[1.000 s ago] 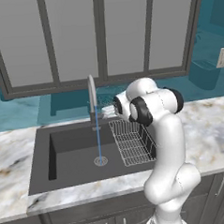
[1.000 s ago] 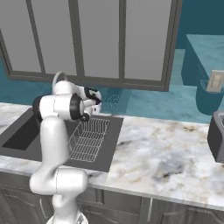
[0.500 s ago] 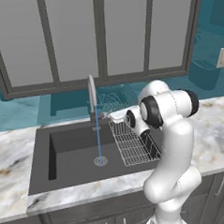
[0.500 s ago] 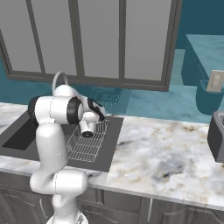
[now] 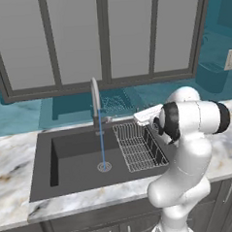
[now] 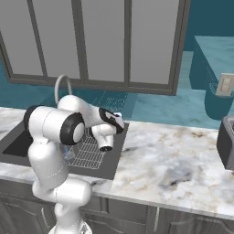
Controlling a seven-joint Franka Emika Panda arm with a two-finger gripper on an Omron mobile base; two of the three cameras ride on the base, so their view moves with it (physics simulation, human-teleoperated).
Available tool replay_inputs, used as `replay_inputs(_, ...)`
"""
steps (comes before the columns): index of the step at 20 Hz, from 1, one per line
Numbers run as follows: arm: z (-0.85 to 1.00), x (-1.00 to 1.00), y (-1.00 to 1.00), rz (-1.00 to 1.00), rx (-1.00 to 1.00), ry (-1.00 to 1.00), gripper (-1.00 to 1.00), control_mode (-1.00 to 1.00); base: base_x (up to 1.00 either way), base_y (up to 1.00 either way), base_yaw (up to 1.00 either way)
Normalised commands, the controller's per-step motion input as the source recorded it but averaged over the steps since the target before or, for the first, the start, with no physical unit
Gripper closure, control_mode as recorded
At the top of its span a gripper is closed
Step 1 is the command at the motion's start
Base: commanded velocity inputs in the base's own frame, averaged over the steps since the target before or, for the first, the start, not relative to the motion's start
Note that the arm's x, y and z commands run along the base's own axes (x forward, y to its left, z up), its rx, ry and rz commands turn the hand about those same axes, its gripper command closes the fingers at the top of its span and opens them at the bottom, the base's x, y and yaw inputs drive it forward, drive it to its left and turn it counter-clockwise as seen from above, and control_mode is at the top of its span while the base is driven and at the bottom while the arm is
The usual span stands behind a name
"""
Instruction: Turn on the sink faucet and place the jug under the water for a few seconds to fill it up.
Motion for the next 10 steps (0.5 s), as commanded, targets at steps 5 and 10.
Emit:
replay_inputs(5,0.56,-0.67,-0.06,0.13,-0.01,0.00,-1.00,-1.00,0.00,0.00,0.00)
replay_inputs(10,0.40,-0.52,0.00,0.12,-0.01,0.00,-1.00,-1.00,0.00,0.00,0.00)
